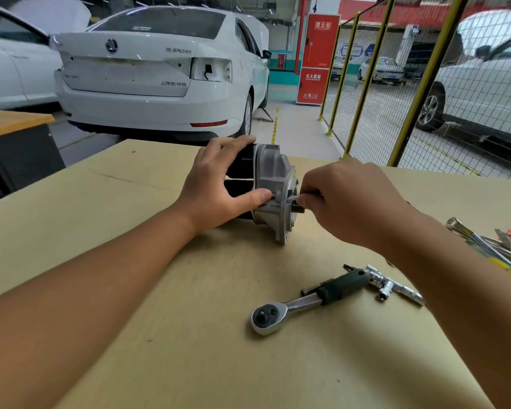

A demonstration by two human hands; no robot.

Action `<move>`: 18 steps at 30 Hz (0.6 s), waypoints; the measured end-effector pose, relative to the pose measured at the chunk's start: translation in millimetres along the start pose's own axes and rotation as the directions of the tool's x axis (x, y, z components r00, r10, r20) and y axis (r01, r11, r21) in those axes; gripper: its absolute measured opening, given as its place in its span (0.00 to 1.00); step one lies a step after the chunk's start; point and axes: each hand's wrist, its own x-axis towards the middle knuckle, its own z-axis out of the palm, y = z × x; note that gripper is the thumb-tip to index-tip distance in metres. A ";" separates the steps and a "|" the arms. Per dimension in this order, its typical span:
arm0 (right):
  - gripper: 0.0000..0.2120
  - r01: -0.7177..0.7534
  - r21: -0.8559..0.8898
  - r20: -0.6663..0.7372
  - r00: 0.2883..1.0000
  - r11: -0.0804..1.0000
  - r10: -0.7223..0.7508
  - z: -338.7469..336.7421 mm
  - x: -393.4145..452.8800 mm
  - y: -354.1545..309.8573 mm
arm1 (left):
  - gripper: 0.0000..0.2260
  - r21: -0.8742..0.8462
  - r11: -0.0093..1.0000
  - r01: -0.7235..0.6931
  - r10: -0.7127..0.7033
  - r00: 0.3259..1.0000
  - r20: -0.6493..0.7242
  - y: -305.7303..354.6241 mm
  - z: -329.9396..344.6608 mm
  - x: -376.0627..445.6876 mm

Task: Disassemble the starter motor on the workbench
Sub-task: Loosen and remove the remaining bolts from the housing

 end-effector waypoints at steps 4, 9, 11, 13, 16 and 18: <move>0.13 -0.040 0.103 0.053 0.998 0.994 0.035 2.0 1.5 2.0 | 0.40 0.001 1.000 0.007 -0.007 1.000 0.002 0.6 -0.4 -0.2; 0.12 -0.053 0.224 0.085 0.996 0.973 0.035 3.1 2.6 4.1 | 0.40 0.001 1.000 0.009 -0.009 1.000 0.008 1.1 -0.9 0.1; 0.10 -0.041 0.235 0.079 0.997 0.971 0.023 3.7 2.6 4.1 | 0.41 -0.001 1.000 0.012 -0.012 1.000 0.010 1.2 -1.2 0.2; 0.10 -0.024 0.223 0.080 0.997 0.974 0.006 4.2 2.1 4.2 | 0.40 -0.002 1.000 0.013 -0.013 1.000 0.012 1.6 -1.3 0.0; 0.08 -0.010 0.218 0.034 0.999 0.976 0.003 4.8 0.7 4.2 | 0.40 0.003 1.000 0.014 -0.014 1.000 0.011 1.5 -1.4 -0.2; 0.07 0.000 0.214 -0.004 1.000 0.977 0.001 4.7 0.0 4.2 | 0.40 0.007 1.000 0.012 -0.012 1.000 0.009 1.0 -1.2 -0.1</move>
